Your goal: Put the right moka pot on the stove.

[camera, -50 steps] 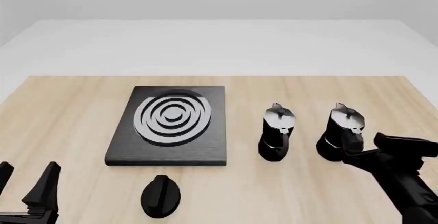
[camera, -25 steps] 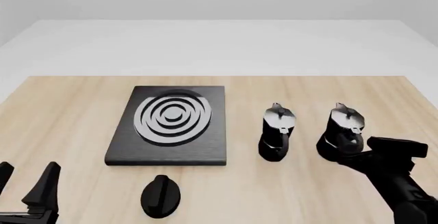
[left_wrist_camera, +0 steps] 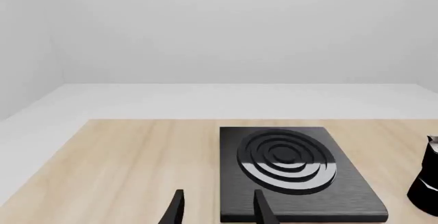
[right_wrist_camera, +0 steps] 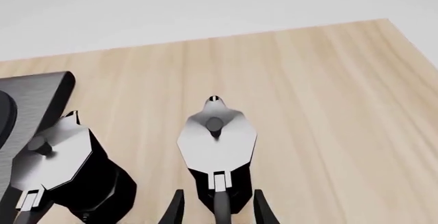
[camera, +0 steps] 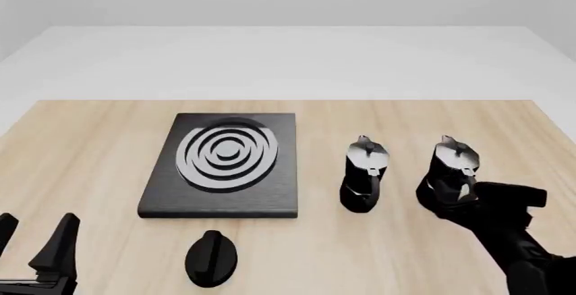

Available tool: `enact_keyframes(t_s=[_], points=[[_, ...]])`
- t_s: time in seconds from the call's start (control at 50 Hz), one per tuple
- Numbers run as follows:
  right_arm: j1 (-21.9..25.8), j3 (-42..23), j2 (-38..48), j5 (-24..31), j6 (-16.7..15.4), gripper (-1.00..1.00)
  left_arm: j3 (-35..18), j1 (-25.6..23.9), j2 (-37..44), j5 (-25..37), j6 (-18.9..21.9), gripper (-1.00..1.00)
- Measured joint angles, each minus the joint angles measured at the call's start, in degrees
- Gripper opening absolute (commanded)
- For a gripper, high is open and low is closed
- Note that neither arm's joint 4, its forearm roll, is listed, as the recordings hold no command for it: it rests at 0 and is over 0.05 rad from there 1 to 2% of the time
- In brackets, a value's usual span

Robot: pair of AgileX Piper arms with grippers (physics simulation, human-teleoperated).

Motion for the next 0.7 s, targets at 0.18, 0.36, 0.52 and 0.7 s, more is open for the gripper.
enact_keyframes(t_s=[0.18, 0.36, 0.52, 0.7], points=[[0.1, -0.3, 2.3, -1.4, 0.2, -1.0, 0.0, 0.0, 0.0, 0.0, 0.0, 1.0], [0.0, -0.3, 2.9, -2.1, -0.2, -1.0, 0.0, 0.0, 0.0, 0.0, 0.0, 1.0], [0.2, 0.0, 2.3, -1.7, -1.1, -1.0, 0.0, 0.0, 0.0, 0.0, 0.0, 1.0], [0.9, 0.4, -2.3, 2.4, -2.7, -1.0, 0.0, 0.0, 0.0, 0.0, 0.0, 1.0]])
